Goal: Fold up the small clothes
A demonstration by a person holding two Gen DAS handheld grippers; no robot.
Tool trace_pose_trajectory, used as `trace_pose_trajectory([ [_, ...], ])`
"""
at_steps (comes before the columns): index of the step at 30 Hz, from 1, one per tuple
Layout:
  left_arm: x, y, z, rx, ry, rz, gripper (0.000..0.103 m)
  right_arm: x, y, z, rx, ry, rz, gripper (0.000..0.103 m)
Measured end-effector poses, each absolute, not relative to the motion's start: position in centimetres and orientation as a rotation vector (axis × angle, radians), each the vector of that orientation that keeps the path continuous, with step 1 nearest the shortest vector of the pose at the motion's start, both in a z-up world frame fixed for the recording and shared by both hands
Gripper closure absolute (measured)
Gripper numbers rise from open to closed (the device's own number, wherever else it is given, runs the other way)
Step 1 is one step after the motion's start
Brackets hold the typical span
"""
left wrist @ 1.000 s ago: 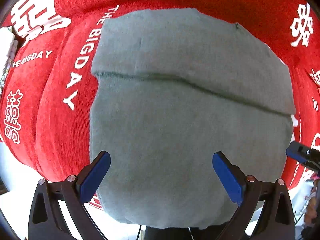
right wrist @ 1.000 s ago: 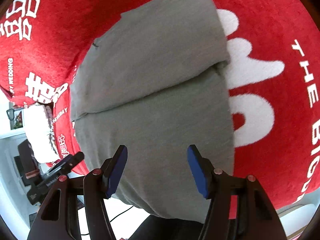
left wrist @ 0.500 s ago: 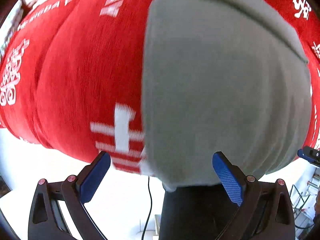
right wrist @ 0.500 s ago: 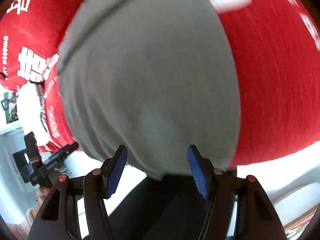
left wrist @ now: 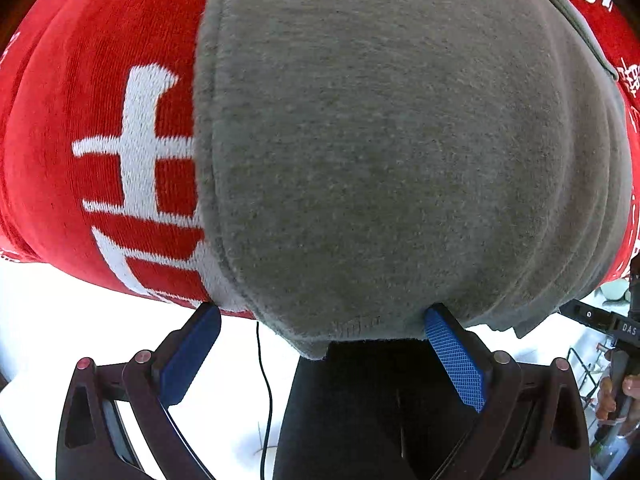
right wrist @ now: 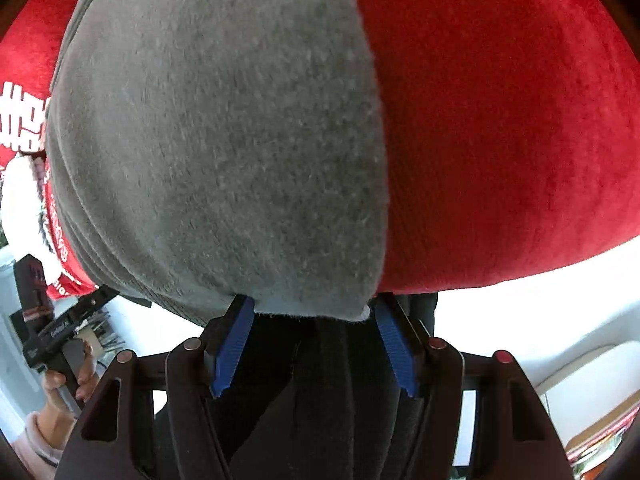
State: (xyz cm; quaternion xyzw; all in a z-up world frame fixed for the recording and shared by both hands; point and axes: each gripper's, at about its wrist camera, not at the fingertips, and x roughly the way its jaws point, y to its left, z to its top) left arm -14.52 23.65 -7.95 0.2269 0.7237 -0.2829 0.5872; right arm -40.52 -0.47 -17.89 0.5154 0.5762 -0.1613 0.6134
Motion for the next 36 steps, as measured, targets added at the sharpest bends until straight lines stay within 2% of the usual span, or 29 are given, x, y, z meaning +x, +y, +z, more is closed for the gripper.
trace_pose_trajectory([
  [1, -14.6, 23.6, -7.9, 0.524, 1.689, -0.664, 0.005, -40.7, -0.6, -17.8, 1.205, 1.314, -0.368, 0.041],
  [2, -14.7, 23.6, -7.7, 0.512, 1.697, -0.676, 0.012, -41.1, -0.3, -17.5, 1.229, 1.293, -0.360, 0.048],
  [3, -14.8, 22.9, -7.1, 0.505, 1.703, -0.680, 0.024, -41.2, -0.3, -17.4, 1.269, 1.270, -0.347, 0.068],
  [4, -14.9, 22.9, -6.8, 0.502, 1.707, -0.692, 0.032, -41.3, -0.4, -17.1, 1.331, 1.217, -0.315, 0.092],
  [5, -15.2, 22.7, -6.4, 0.504, 1.711, -0.716, 0.051, -41.3, -0.4, -16.6, 1.354, 1.192, -0.305, 0.092],
  [6, -15.5, 22.5, -6.1, 0.516, 1.713, -0.735, 0.079, -41.2, -0.3, -15.9, 1.364, 1.167, -0.279, 0.092],
  [7, -15.6, 22.4, -5.8, 0.523, 1.722, -0.760, 0.093, -41.1, -0.3, -15.3, 1.375, 1.151, -0.256, 0.092],
  [11, -15.1, 21.5, -2.4, 0.475, 1.735, -0.885, 0.093, -40.6, -1.3, -11.2, 1.404, 1.053, -0.179, 0.092],
  [15, -12.7, 19.0, 2.4, 0.404, 1.664, -0.975, 0.093, -38.5, -3.8, -6.5, 1.406, 0.901, -0.162, 0.092],
  [18, -9.8, 15.9, 3.7, 0.377, 1.591, -0.969, 0.093, -36.0, -7.0, -4.5, 1.410, 0.801, -0.175, 0.092],
  [25, -1.7, 10.2, 3.8, 0.319, 1.472, -0.825, 0.093, -31.0, -14.2, -4.2, 1.423, 0.725, -0.277, 0.092],
  [29, -0.5, 10.9, 3.7, 0.305, 1.487, -0.814, 0.091, -30.0, -16.8, -5.1, 1.442, 0.739, -0.334, 0.092],
  [32, -0.7, 10.8, 3.4, 0.339, 1.506, -0.809, 0.088, -30.0, -18.1, -4.8, 1.413, 0.775, -0.368, 0.088],
  [34, -1.1, 10.6, 3.7, 0.388, 1.485, -0.788, 0.070, -29.3, -18.6, -4.3, 1.372, 0.816, -0.368, 0.087],
  [35, -1.2, 10.7, 4.1, 0.419, 1.441, -0.760, 0.036, -29.8, -18.8, -4.3, 1.341, 0.843, -0.368, 0.086],
  [36, -1.4, 11.0, 4.7, 0.441, 1.394, -0.734, 0.006, -29.6, -18.9, -4.0, 1.297, 0.882, -0.373, 0.073],
])
